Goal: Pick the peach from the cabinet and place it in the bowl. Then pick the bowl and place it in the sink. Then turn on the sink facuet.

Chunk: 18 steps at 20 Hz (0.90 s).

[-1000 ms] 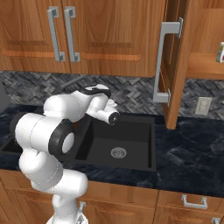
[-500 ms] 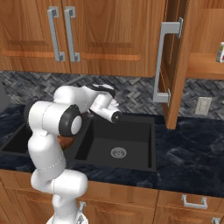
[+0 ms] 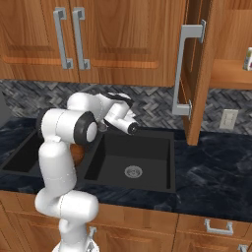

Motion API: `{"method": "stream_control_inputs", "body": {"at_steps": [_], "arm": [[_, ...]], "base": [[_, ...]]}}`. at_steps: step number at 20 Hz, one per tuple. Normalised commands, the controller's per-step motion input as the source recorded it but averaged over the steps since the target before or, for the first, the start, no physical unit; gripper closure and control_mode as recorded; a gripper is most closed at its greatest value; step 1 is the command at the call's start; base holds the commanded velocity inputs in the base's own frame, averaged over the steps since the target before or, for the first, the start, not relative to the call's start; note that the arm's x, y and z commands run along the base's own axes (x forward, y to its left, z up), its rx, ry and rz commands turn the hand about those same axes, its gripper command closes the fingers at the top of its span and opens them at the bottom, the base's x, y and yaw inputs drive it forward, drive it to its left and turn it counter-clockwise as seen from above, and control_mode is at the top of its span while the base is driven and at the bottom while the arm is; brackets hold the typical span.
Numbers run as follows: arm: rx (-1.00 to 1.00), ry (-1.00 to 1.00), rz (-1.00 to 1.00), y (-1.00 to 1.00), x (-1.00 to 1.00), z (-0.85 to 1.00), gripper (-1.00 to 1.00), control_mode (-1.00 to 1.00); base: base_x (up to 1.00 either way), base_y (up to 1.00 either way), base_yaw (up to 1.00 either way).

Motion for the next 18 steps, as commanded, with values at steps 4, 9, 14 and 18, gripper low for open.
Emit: {"method": "stream_control_inputs", "body": {"at_steps": [4, 9, 14, 18], "arm": [[0.00, 0.00, 0.00, 0.00, 0.43, -0.11, -1.00, -1.00], [0.00, 0.00, 0.00, 0.00, 0.43, -0.27, -1.00, -1.00], [0.00, 0.00, 0.00, 0.00, 0.41, -0.26, -1.00, -1.00], [0.00, 0.00, 0.00, 0.00, 0.39, -0.18, -1.00, -1.00]], "base": [[0.00, 0.00, 0.00], [0.00, 0.00, 0.00], [0.00, 0.00, 0.00], [0.00, 0.00, 0.00]]}}
